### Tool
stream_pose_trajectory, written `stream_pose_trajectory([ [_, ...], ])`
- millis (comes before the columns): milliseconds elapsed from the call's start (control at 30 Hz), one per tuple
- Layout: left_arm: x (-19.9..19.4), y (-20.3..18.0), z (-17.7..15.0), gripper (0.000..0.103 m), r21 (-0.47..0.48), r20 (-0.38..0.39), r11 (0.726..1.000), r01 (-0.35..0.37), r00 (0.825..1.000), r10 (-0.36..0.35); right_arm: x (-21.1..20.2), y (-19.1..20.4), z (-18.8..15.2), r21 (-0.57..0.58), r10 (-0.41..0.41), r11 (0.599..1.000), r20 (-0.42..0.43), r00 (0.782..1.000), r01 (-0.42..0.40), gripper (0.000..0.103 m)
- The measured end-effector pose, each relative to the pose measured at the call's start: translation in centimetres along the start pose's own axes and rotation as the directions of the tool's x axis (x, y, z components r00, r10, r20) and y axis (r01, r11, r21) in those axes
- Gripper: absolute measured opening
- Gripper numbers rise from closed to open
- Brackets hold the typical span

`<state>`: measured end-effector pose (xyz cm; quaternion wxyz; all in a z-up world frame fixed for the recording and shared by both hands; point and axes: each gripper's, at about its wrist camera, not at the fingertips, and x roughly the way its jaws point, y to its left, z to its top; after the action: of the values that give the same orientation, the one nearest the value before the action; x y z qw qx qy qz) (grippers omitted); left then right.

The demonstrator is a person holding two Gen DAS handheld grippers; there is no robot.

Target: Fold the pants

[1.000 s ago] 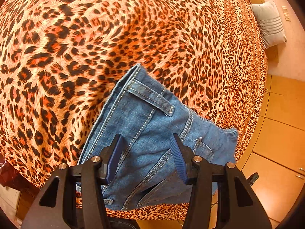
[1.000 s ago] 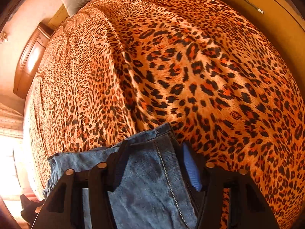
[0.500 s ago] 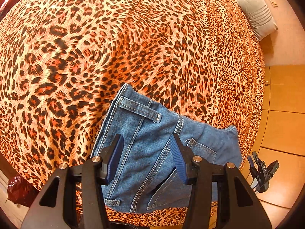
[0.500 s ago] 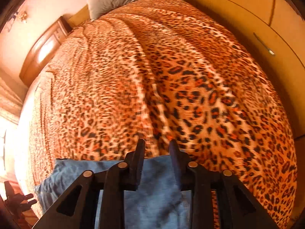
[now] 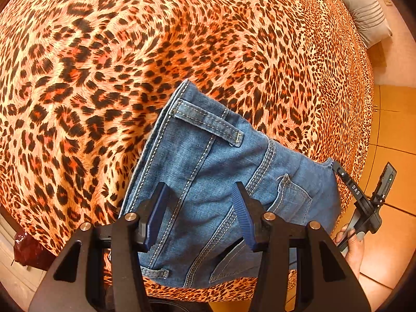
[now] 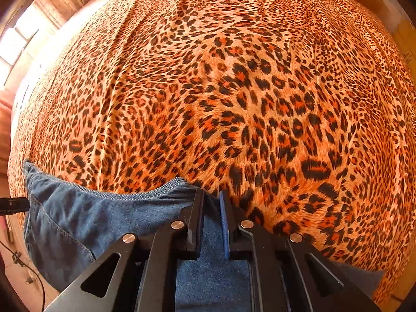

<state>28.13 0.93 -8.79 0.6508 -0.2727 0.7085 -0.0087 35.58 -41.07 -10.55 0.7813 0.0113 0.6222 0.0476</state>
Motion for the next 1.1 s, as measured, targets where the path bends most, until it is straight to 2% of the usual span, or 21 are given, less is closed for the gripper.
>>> stream_pose_trajectory([
  [33,-0.7,0.4,-0.4,0.049,0.01,-0.003,1.0,0.016,1.0,-0.016,-0.7,-0.7,-0.1,0.058,0.03,0.998,0.026,0.999,-0.032,0.018],
  [100,-2.3,1.7,-1.9,0.05,0.026,-0.002,0.998,0.055,0.998,-0.055,-3.0,-2.3,-1.5,0.142,0.126,0.98,0.082,0.989,-0.137,0.019],
  [133,-2.8,2.7,-3.1,0.054,0.03,-0.014,0.997,0.078,0.997,-0.077,-4.2,-3.1,-2.8,0.173,0.17,0.967,0.109,0.979,-0.187,0.03],
  [167,-3.1,3.5,-4.4,0.058,0.024,-0.029,0.994,0.11,0.994,-0.109,-5.4,-3.8,-4.4,0.199,0.203,0.953,0.129,0.971,-0.226,0.049],
  [233,-2.9,5.5,-7.0,0.059,-0.032,-0.061,0.982,0.188,0.98,-0.189,-7.5,-5.6,-8.5,0.253,0.239,0.927,0.162,0.957,-0.275,0.063],
  [300,-1.8,7.3,-9.1,0.059,-0.126,-0.089,0.956,0.263,0.957,-0.275,-9.1,-7.9,-13.5,0.334,0.255,0.893,0.177,0.951,-0.302,0.062],
  [367,-0.3,8.6,-10.3,0.059,-0.211,-0.094,0.925,0.316,0.935,-0.341,-10.6,-11.2,-18.7,0.443,0.236,0.846,0.186,0.954,-0.296,0.062],
  [467,1.7,9.6,-10.0,0.059,-0.301,-0.083,0.888,0.348,0.918,-0.388,-12.3,-16.3,-26.2,0.62,0.182,0.733,0.217,0.959,-0.28,0.063],
  [600,3.4,8.7,-9.1,0.061,-0.315,-0.095,0.9,0.302,0.933,-0.347,-12.1,-21.2,-33.6,0.784,0.14,0.554,0.245,0.959,-0.281,0.063],
  [633,3.1,8.6,-9.1,0.068,-0.309,-0.092,0.901,0.305,0.933,-0.348,-11.5,-21.9,-34.8,0.806,0.15,0.51,0.262,0.953,-0.301,0.063],
  [700,2.9,7.6,-9.2,0.069,-0.283,-0.089,0.919,0.274,0.947,-0.31,-10.2,-22.6,-36.6,0.829,0.169,0.426,0.321,0.932,-0.363,0.063],
  [767,2.7,6.6,-9.4,0.068,-0.247,-0.087,0.939,0.24,0.959,-0.269,-8.6,-22.2,-36.5,0.815,0.167,0.374,0.41,0.897,-0.442,0.063],
  [800,2.7,6.0,-9.4,0.068,-0.23,-0.086,0.949,0.217,0.966,-0.242,-8.2,-22.1,-36.3,0.805,0.155,0.367,0.442,0.883,-0.467,0.063],
  [833,2.6,5.5,-9.5,0.062,-0.218,-0.08,0.956,0.198,0.972,-0.22,-8.0,-22.0,-36.1,0.789,0.149,0.367,0.472,0.869,-0.492,0.063],
  [867,2.5,5.0,-9.4,0.047,-0.208,-0.073,0.96,0.185,0.976,-0.204,-7.5,-21.7,-35.3,0.775,0.156,0.37,0.492,0.857,-0.512,0.06],
  [900,2.4,4.5,-9.3,0.041,-0.198,-0.075,0.965,0.173,0.979,-0.191,-7.4,-21.7,-34.7,0.769,0.168,0.381,0.488,0.856,-0.513,0.053],
  [933,2.4,4.0,-9.3,0.038,-0.188,-0.071,0.97,0.152,0.983,-0.168,-7.2,-21.6,-33.5,0.759,0.188,0.407,0.474,0.86,-0.508,0.026],
  [967,2.1,3.9,-9.3,0.03,-0.186,-0.062,0.971,0.148,0.985,-0.161,-7.3,-21.5,-32.7,0.75,0.2,0.439,0.456,0.867,-0.495,0.005],
  [1000,1.7,3.6,-9.5,0.026,-0.184,-0.051,0.971,0.15,0.986,-0.161,-7.8,-21.3,-32.0,0.74,0.196,0.465,0.448,0.872,-0.486,0.006],
  [1067,0.5,3.3,-9.7,0.022,-0.17,-0.022,0.972,0.16,0.986,-0.166,-10.3,-20.7,-31.6,0.698,0.186,0.488,0.504,0.844,-0.524,0.005],
  [1100,0.2,3.5,-9.8,0.022,-0.169,-0.012,0.972,0.165,0.985,-0.17,-11.6,-20.4,-31.6,0.682,0.172,0.511,0.515,0.84,-0.523,0.005],
])
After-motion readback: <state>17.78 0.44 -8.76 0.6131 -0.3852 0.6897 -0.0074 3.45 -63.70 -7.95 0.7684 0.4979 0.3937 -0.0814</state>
